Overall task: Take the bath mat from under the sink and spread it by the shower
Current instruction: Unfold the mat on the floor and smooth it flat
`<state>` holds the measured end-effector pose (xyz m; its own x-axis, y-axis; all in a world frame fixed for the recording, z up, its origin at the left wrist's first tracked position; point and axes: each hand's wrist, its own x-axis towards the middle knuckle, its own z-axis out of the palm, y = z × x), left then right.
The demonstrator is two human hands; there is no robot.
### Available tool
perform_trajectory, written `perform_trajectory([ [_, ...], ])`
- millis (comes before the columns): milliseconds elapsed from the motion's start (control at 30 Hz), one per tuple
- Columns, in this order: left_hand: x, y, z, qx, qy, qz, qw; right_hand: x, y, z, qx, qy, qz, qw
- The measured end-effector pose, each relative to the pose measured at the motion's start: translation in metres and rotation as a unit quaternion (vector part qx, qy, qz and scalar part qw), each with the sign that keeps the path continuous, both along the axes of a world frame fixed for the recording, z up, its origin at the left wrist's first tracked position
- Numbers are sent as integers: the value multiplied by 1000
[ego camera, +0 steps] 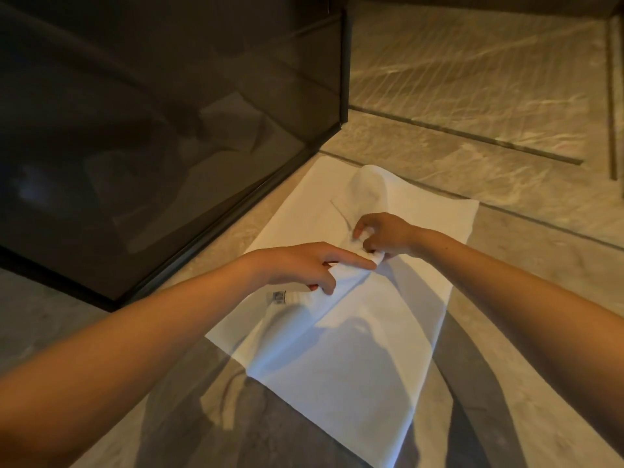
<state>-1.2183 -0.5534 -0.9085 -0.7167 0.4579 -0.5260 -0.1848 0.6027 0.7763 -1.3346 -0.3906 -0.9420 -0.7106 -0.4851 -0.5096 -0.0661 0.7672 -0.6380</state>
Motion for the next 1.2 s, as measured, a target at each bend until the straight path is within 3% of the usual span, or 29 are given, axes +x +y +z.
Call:
perform_trajectory([
  [67,1,3,1,-2,-7,1,1000,3,6,1,-26,-38,10,999],
  [200,4,14,4,-17,-12,-11,1000,8,14,6,-1,25,58,998],
  [333,7,21,6,9,-11,2,1000,9,36,10,-93,35,-6,995],
  [500,12,35,11,115,-43,54,991,13,66,27,-211,7,-64,975],
  [767,13,99,6,252,-134,134,949,16,138,56,-170,77,-64,980],
  [1200,14,252,-4,300,-231,25,925,60,304,55,-102,-21,-203,974],
])
